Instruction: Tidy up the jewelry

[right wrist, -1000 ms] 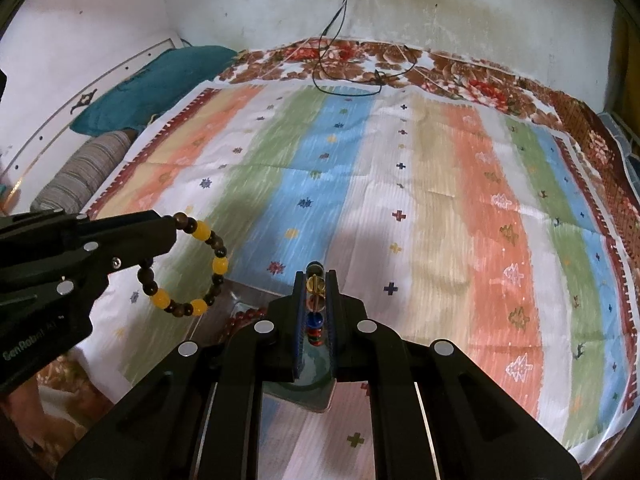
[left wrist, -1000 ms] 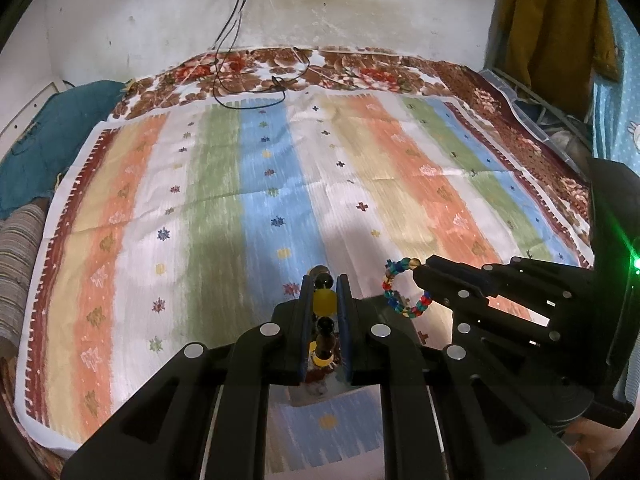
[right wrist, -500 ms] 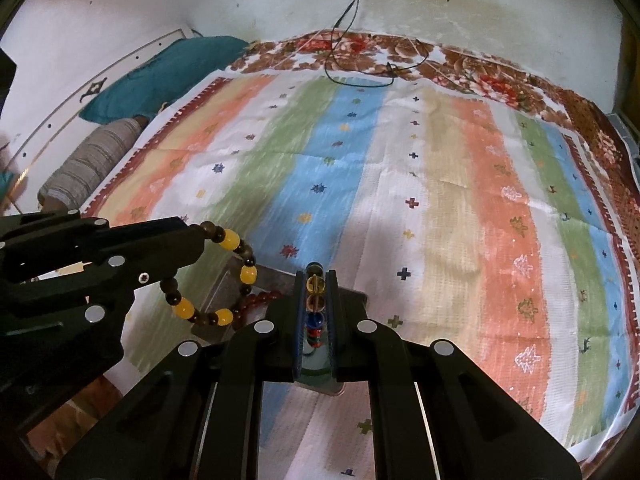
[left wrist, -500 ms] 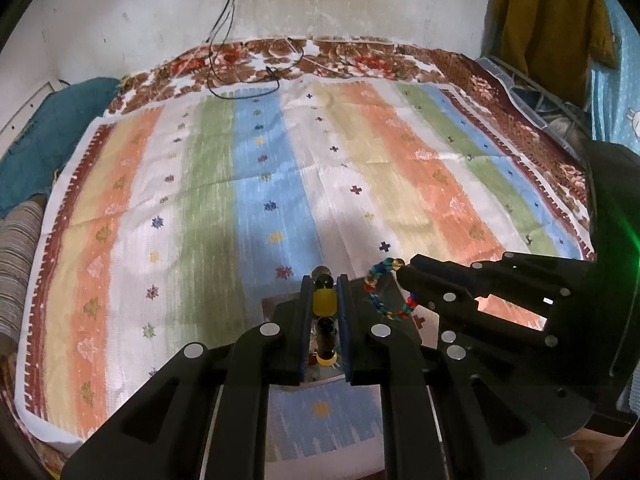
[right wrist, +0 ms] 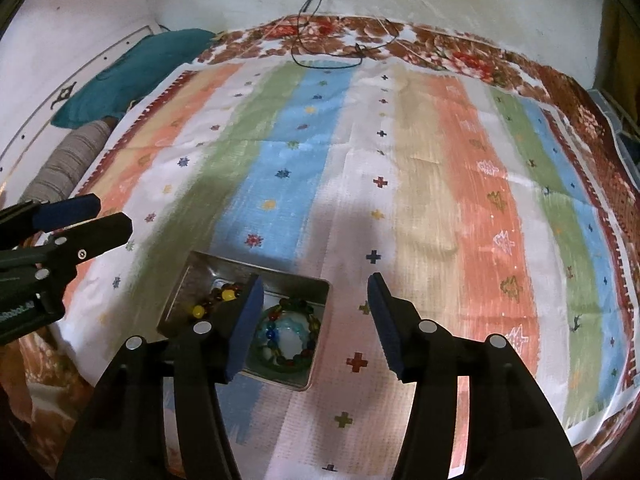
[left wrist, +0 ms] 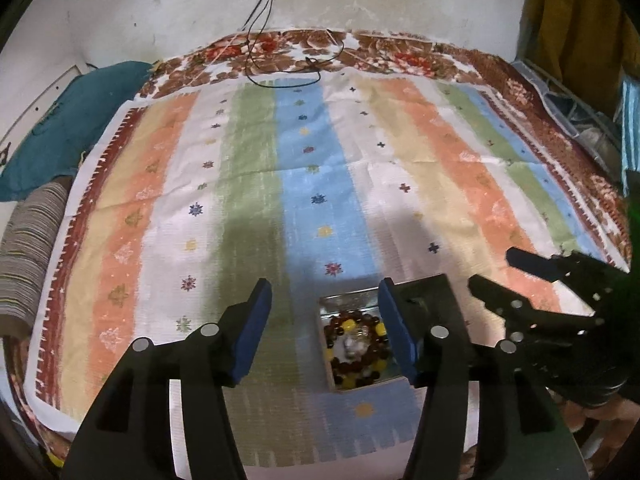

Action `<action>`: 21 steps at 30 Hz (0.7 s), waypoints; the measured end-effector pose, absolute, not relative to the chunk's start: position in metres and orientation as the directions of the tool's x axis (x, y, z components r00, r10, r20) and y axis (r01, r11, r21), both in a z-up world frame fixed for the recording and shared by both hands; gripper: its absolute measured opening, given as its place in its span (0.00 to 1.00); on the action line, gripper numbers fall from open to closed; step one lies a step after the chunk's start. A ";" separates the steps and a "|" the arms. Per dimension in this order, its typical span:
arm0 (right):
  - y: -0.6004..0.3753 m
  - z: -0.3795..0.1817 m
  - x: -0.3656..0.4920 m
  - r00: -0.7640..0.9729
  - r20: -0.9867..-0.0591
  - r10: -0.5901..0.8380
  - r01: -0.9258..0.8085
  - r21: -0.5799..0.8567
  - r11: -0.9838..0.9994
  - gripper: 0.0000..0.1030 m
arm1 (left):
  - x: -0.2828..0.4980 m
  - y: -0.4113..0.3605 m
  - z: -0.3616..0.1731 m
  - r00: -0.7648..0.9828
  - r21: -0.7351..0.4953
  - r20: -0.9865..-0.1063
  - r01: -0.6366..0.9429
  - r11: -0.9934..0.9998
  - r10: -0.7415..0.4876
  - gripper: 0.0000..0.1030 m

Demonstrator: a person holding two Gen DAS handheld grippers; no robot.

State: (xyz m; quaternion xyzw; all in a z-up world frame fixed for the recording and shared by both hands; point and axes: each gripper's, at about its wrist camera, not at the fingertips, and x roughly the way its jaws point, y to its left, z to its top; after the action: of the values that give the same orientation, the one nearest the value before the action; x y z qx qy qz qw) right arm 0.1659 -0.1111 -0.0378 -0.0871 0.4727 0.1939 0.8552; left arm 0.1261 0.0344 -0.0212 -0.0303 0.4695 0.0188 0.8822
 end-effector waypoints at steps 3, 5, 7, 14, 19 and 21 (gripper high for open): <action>-0.112 -0.038 0.166 0.476 -0.844 0.248 -0.416 0.032 0.909 0.58 | 0.125 0.035 -0.020 0.560 -0.029 -0.828 -0.064 0.998 0.012 0.60; -0.113 -0.038 0.166 0.478 -0.844 0.244 -0.417 0.026 0.908 0.59 | 0.124 0.035 -0.019 0.562 -0.028 -0.827 -0.065 0.997 0.013 0.62; -0.113 -0.038 0.165 0.482 -0.843 0.238 -0.417 0.018 0.909 0.59 | 0.123 0.035 -0.019 0.560 -0.032 -0.828 -0.068 0.997 0.012 0.65; -0.121 -0.035 0.154 0.506 -0.830 0.233 -0.413 0.004 0.911 0.68 | 0.105 0.035 -0.012 0.579 -0.063 -0.815 -0.064 0.996 -0.014 0.85; -0.125 -0.030 0.144 0.511 -0.822 0.253 -0.426 0.013 0.905 0.79 | 0.090 0.032 -0.014 0.576 -0.059 -0.817 -0.061 0.996 -0.013 0.91; -0.127 -0.027 0.137 0.519 -0.814 0.261 -0.438 0.009 0.899 0.82 | 0.086 0.031 -0.014 0.580 -0.046 -0.815 -0.059 0.997 -0.003 0.94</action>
State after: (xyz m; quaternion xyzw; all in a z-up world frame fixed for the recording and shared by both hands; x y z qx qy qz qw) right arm 0.1374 -0.1265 -0.0271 -0.0988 0.4471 0.2018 0.8658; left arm 0.0863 0.0306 -0.0138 -0.0338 0.4580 0.0158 0.8882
